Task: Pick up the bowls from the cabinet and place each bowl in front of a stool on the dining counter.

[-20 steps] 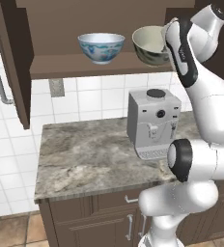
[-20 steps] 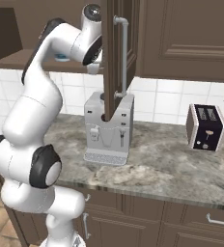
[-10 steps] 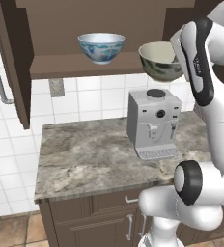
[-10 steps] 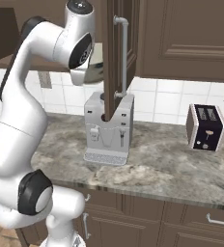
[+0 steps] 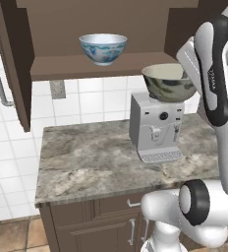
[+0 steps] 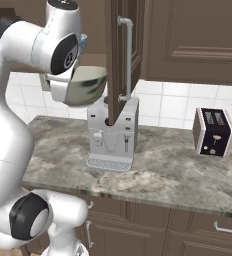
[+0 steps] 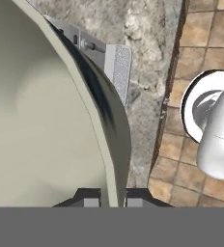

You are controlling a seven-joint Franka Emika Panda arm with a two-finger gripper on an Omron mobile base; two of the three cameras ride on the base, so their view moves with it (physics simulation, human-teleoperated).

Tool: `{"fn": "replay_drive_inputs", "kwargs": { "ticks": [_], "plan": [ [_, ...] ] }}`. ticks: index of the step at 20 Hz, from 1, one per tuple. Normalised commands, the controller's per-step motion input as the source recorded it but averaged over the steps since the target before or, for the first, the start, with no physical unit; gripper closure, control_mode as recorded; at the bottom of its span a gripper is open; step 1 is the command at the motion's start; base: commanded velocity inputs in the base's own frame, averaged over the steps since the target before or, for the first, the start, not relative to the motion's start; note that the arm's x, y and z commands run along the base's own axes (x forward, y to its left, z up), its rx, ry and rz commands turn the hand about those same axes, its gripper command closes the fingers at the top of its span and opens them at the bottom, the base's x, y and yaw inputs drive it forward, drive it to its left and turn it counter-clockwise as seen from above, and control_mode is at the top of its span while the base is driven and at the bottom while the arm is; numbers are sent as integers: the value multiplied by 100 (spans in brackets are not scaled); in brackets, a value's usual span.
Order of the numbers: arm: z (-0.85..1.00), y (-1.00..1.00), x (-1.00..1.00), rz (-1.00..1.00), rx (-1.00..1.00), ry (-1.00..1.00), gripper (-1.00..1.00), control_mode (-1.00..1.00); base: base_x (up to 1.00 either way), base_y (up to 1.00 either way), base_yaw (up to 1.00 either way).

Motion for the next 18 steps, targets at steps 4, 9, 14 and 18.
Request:
{"fn": "replay_drive_inputs", "kwargs": {
  "ticks": [4, 9, 14, 18],
  "plan": [
    [-21, 39, -76, 0, 0, 10, 100, -100, 0, 0, 0],
    [-13, 7, -70, 0, 1, 9, 100, -100, 0, 0, 0],
    [-12, 0, -51, 0, 1, 1, 100, -100, 0, 0, 0],
    [-2, 2, -28, 0, 0, 0, 100, -100, 0, 0, 0]
  ]
}}
